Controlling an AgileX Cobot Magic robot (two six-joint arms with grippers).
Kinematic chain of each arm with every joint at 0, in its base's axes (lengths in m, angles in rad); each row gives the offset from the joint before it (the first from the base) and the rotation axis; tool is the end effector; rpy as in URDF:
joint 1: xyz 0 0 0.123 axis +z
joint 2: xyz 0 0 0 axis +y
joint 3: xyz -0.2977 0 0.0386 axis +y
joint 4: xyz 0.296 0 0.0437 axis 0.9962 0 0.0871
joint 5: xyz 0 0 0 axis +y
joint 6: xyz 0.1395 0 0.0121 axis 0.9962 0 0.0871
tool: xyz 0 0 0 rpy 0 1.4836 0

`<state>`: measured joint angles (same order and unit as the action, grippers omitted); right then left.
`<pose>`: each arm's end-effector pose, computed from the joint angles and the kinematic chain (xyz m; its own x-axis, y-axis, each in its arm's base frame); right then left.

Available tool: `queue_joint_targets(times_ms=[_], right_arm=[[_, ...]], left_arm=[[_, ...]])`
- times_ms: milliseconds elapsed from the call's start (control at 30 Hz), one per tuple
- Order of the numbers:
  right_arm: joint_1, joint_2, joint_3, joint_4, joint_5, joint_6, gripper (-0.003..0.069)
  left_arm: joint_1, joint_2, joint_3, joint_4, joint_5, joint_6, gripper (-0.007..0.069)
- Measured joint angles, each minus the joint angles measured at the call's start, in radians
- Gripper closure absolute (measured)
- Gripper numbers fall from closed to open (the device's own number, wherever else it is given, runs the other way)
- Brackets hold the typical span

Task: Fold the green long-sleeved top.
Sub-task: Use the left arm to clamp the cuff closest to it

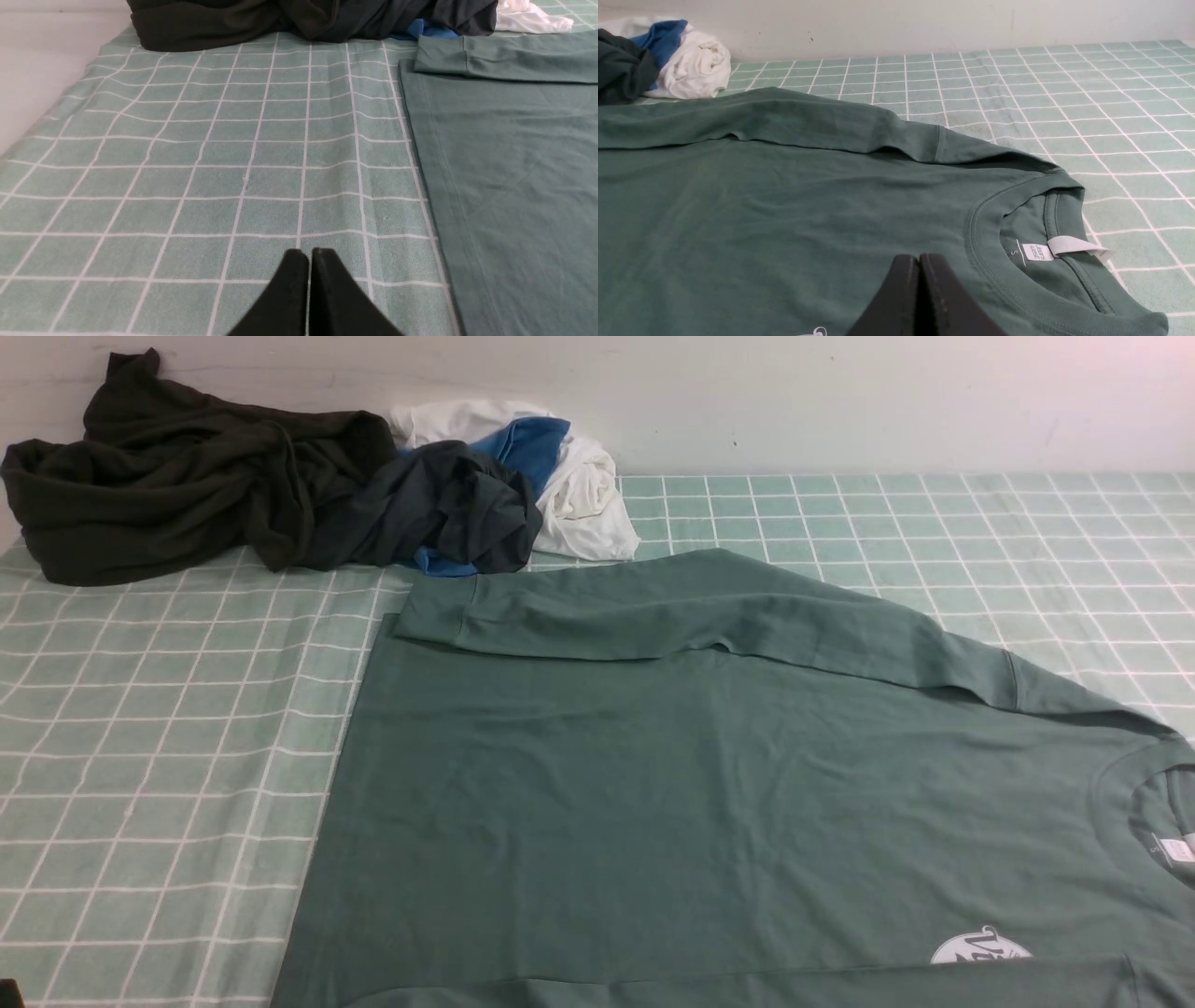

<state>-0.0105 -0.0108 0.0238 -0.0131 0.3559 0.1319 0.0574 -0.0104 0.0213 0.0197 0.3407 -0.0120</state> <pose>0.1329 -0.0020 0.1592 -0.2742 0.1222 -0.9539 0.0479 0.9924 0.1134 0.1332 0.0086 0.1623 -0.2613 -0.0084 -0.9652 -0.0620 0.9980 0.0081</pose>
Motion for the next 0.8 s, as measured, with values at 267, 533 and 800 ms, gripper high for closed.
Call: queue_joint_targets(times_ms=[267, 533, 800], right_arm=[[0.0, 0.0, 0.0, 0.0, 0.0, 0.0, 0.0673], [0.0, 0.0, 0.0, 0.02, 0.0, 0.0, 0.0673], [0.0, 0.0, 0.001, 0.418, 0.001, 0.029, 0.0673]], left_arm=[[0.0, 0.0, 0.0, 0.005, 0.0, 0.005, 0.0627], [0.0, 0.0, 0.0, -0.07, 0.0, -0.105, 0.0627], [0.0, 0.0, 0.008, -0.566, -0.001, -0.441, 0.0627]])
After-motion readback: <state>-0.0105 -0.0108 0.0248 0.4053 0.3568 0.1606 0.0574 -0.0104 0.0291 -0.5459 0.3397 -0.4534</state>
